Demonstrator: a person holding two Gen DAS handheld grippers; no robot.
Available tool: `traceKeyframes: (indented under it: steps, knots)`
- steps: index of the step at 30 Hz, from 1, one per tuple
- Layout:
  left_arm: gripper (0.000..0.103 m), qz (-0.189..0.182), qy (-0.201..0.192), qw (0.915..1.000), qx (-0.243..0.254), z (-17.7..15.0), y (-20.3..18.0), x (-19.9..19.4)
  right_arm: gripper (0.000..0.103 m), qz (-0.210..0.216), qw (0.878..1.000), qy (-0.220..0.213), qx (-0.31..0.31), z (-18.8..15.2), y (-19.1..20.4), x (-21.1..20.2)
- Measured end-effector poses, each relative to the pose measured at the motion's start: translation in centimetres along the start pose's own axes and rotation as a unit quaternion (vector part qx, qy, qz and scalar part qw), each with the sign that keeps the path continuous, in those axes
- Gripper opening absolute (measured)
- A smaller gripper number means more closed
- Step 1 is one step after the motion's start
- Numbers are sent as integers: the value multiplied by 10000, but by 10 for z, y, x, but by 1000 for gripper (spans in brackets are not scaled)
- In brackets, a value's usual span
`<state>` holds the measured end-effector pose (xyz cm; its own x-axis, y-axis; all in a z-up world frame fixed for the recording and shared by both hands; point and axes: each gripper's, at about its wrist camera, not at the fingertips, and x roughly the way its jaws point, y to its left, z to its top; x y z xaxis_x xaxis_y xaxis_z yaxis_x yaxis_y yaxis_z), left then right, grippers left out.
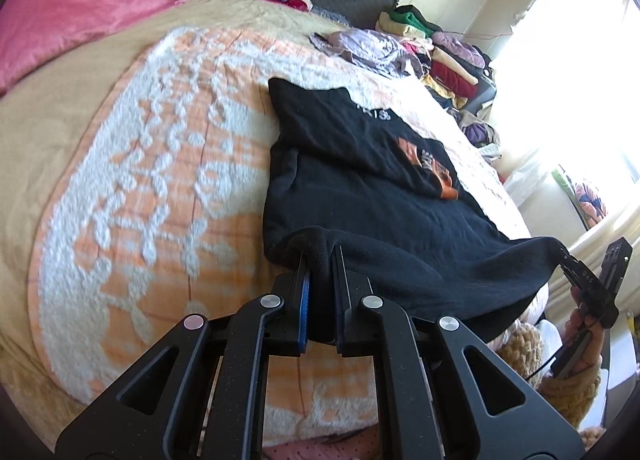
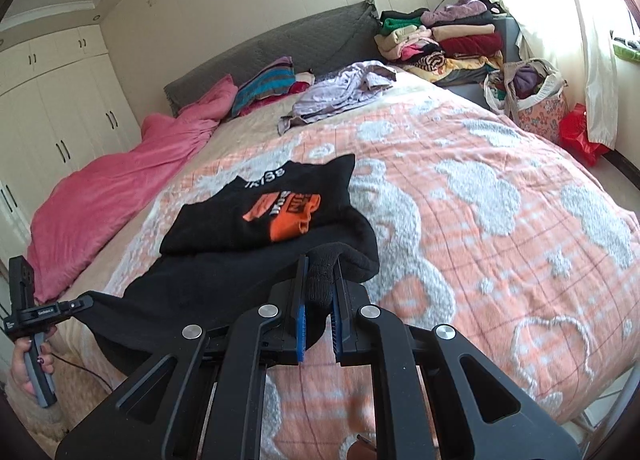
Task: Fold small clothes
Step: 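Lift the hem with both tools and fold it over the body toward the collar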
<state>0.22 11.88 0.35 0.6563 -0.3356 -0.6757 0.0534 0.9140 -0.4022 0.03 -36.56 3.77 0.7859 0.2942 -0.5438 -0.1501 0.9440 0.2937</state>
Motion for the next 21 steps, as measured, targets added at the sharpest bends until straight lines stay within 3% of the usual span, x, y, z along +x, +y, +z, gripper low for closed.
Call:
traceKeyframes:
  steps: [21]
  knots:
    - [3, 179, -590, 9980, -122, 61, -4, 0, 9, 164, 9992, -361, -4, 69, 5, 30]
